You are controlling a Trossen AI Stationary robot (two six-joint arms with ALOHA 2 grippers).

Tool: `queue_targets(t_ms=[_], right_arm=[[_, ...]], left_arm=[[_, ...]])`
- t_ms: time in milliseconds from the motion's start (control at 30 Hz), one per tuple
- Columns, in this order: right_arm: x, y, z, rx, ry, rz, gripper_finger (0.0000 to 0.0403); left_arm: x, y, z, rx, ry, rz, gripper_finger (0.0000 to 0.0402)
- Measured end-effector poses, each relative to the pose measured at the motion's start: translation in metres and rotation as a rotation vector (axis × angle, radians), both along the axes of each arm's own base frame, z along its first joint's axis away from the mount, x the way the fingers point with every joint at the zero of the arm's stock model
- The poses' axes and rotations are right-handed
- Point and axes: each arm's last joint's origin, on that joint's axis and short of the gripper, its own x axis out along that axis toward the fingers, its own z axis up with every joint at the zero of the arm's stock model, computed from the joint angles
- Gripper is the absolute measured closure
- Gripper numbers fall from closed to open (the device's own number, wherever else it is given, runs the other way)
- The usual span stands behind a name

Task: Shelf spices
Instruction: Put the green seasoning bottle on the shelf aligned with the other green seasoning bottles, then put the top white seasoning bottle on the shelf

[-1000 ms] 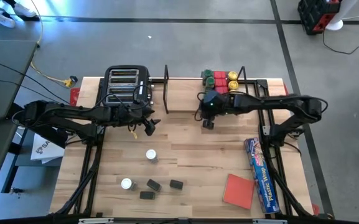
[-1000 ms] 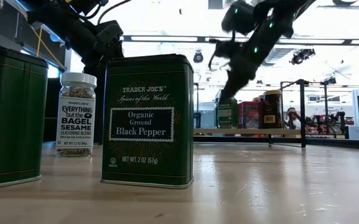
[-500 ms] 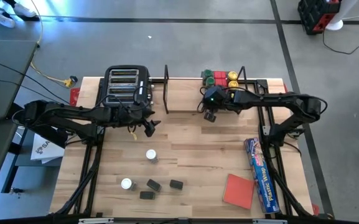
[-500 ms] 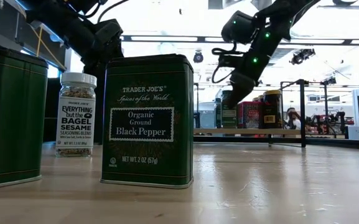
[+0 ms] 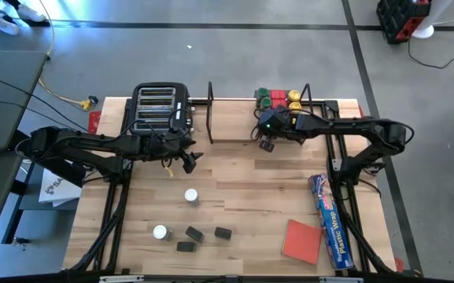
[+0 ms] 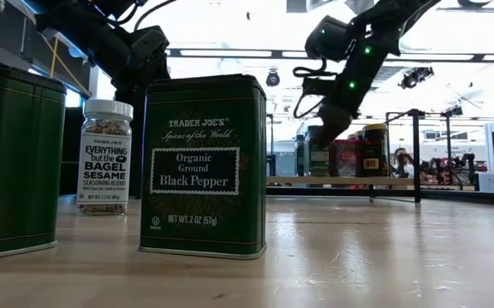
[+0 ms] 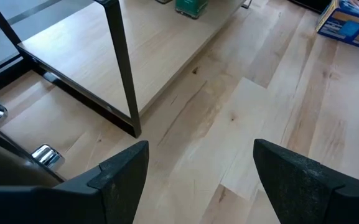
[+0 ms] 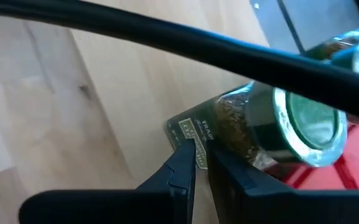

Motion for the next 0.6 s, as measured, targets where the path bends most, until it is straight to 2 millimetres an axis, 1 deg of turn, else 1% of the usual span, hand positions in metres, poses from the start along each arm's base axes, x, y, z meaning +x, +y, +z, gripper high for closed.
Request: queue_targets(t_ms=[200,333,400,467,533,600], right_arm=[[0.0,0.0,0.001,-0.009,0.01,-0.01,0.0368],[0.006,0.01,0.011,-0.001,-0.008,0.01,0.0368],[0.013,0.021,0.019,-0.001,-0.029,0.051,0.0368],[0.021,0.037,0.024,0.003,-0.059,0.123,0.0368],[0.029,0.057,0.027,0.017,-0.114,0.211,0.0368],[0.038,0.078,0.028,0.047,-0.208,0.3,0.0368]], left_arm=[[0.0,0.0,0.0,0.0,0.0,0.0,0.0117],[0.0,0.0,0.0,0.0,0.0,0.0,0.0117],[0.0,0.0,0.0,0.0,0.0,0.0,0.0117],[0.0,0.0,0.0,0.0,0.0,-0.001,0.0117],[0.0,0.0,0.0,0.001,0.0,-0.001,0.0117],[0.0,0.0,0.0,0.006,0.004,-0.005,0.0117]])
